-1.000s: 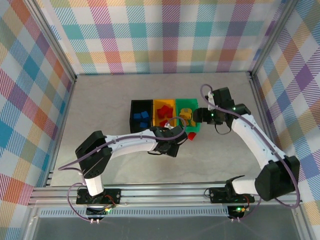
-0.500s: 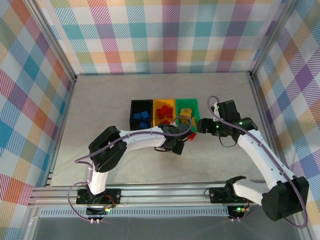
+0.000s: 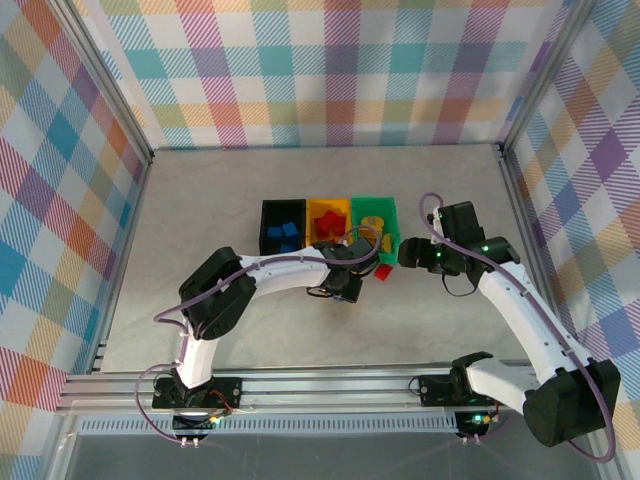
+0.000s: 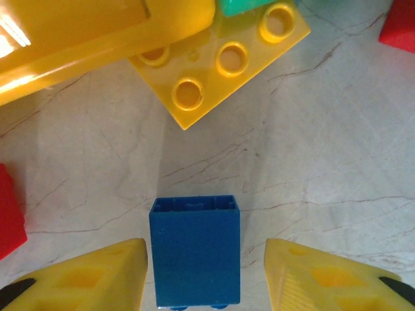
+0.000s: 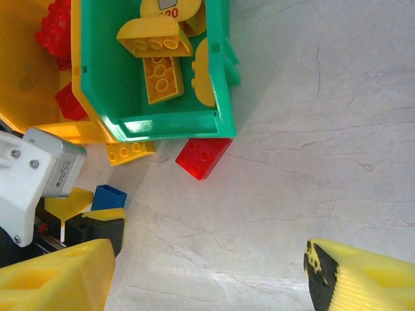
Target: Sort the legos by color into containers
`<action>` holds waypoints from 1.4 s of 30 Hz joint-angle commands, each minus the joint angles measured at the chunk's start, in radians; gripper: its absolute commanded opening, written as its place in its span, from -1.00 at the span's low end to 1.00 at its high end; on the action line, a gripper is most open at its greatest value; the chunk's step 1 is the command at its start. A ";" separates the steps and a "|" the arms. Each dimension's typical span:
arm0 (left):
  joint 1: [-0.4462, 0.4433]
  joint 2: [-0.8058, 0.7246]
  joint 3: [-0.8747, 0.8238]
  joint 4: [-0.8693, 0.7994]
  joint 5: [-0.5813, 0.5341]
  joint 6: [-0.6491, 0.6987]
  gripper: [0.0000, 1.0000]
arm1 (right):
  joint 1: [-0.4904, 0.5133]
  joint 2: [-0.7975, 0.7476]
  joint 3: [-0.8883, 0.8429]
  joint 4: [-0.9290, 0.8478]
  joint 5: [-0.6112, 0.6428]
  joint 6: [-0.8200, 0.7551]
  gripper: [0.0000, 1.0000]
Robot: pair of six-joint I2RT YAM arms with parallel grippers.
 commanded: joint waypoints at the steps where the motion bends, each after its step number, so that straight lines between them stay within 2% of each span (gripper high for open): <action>1: 0.010 0.017 0.029 -0.005 0.014 0.010 -0.08 | -0.008 -0.023 0.000 -0.029 0.009 0.003 0.55; 9: 0.019 0.019 0.029 -0.027 -0.001 0.007 -0.20 | -0.009 -0.022 -0.006 -0.029 0.005 0.001 0.55; 13: 0.022 0.028 0.029 -0.029 -0.002 0.006 -0.09 | -0.010 -0.025 -0.004 -0.031 0.003 -0.001 0.56; 25: 0.028 0.033 0.025 -0.032 0.009 0.009 -0.03 | -0.012 -0.027 -0.003 -0.035 0.009 -0.006 0.56; 34: 0.035 0.012 0.020 -0.039 0.005 0.012 -0.47 | -0.013 -0.019 -0.006 -0.028 0.011 -0.008 0.57; 42: 0.113 -0.134 0.072 -0.176 -0.046 0.063 -0.54 | -0.014 0.009 -0.011 -0.002 -0.013 -0.020 0.57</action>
